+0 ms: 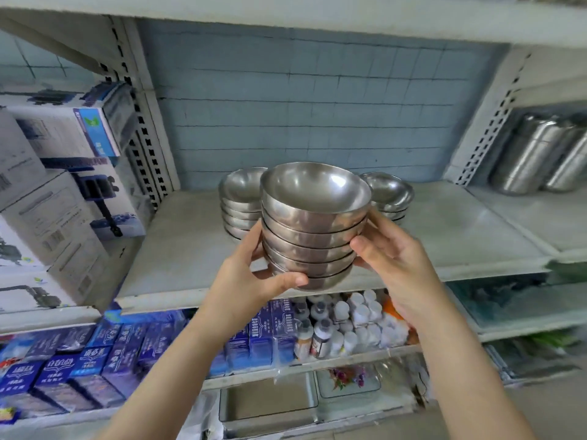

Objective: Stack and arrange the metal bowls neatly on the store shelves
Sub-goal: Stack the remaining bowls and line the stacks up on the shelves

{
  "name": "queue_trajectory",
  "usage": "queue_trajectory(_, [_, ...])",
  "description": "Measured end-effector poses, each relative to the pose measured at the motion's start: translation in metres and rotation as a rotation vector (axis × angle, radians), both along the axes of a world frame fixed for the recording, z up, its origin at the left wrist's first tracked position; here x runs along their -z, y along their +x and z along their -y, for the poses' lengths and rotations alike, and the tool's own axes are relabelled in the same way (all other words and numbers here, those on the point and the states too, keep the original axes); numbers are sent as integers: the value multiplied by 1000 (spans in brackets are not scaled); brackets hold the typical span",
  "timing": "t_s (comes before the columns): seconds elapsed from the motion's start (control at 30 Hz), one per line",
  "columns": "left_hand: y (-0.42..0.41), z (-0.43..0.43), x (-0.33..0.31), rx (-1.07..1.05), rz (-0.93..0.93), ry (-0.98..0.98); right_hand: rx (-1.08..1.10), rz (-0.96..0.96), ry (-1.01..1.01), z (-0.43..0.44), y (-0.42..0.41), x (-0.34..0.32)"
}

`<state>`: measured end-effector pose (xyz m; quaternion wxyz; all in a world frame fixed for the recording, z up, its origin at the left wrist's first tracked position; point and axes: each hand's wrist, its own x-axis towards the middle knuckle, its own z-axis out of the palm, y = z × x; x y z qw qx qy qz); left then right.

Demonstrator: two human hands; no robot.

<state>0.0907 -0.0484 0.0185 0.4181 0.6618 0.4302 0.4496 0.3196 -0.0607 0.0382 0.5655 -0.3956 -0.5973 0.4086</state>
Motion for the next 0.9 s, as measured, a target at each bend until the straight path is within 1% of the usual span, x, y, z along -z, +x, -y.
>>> queue_trajectory(0.23, [141, 33, -10, 214, 61, -14, 181, -4, -47, 78, 137, -14])
queue_trajectory(0.47, [271, 56, -15, 356, 71, -8, 326, -1, -28, 138, 254, -22])
queue_trajectory(0.7, [381, 29, -8, 448, 26, -4, 436, -9, -38, 140, 348, -13])
queue_trajectory(0.9, [480, -16, 0, 551, 73, -8, 509, -35, -54, 106, 435, -11])
